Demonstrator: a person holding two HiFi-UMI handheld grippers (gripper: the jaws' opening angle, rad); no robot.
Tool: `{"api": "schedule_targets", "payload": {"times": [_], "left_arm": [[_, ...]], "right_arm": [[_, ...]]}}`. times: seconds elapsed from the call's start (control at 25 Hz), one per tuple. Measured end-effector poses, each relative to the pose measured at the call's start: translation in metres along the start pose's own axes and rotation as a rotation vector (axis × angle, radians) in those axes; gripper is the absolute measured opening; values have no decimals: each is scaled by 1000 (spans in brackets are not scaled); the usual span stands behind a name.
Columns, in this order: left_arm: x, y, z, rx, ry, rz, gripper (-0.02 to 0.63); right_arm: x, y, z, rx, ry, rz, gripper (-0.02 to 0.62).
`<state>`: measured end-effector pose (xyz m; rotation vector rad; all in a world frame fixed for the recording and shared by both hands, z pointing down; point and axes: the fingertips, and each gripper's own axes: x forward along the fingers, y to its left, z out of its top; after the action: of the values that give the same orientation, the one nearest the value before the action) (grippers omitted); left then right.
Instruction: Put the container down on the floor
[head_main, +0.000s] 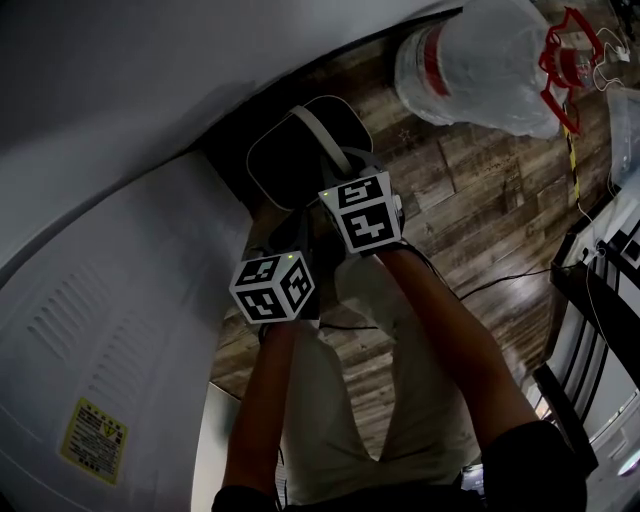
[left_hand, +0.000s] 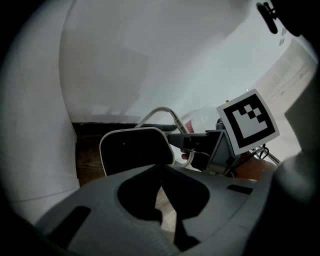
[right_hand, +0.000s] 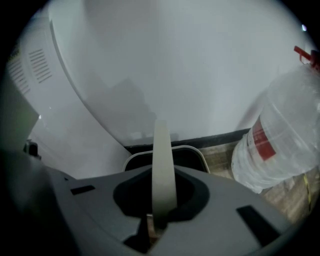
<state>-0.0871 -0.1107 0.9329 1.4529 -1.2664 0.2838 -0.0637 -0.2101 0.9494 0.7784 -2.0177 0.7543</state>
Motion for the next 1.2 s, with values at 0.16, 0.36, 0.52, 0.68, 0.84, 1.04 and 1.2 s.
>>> {"api": "schedule_targets", "payload": {"times": [0.16,0.36,0.52,0.68,0.84,1.04,1.2], "left_arm": [[9,-6,-4,3,17,-20,14],[18,-18,-8,16,41,-42,14],[28,-22,-8,35,56,-58,14],[31,-24,-7,44,63,-62,14],[37,-23,-12,52,79,-65,14],[50,-26,-9,67,99,-77,14],[63,-32,-10,81,101,-96,14]], "right_arm": [[0,-14,-8,1,6,-15,34],[-2,-28,-11,28,5,-8,32],[2,-41,-16,51,12,-22,34],[2,-51,-17,81,12,-30,34],[4,-64,-21,103,16,-44,34],[8,-87,-30,132,38,-64,34],[13,-105,-48,208,59,-49,34]]}}
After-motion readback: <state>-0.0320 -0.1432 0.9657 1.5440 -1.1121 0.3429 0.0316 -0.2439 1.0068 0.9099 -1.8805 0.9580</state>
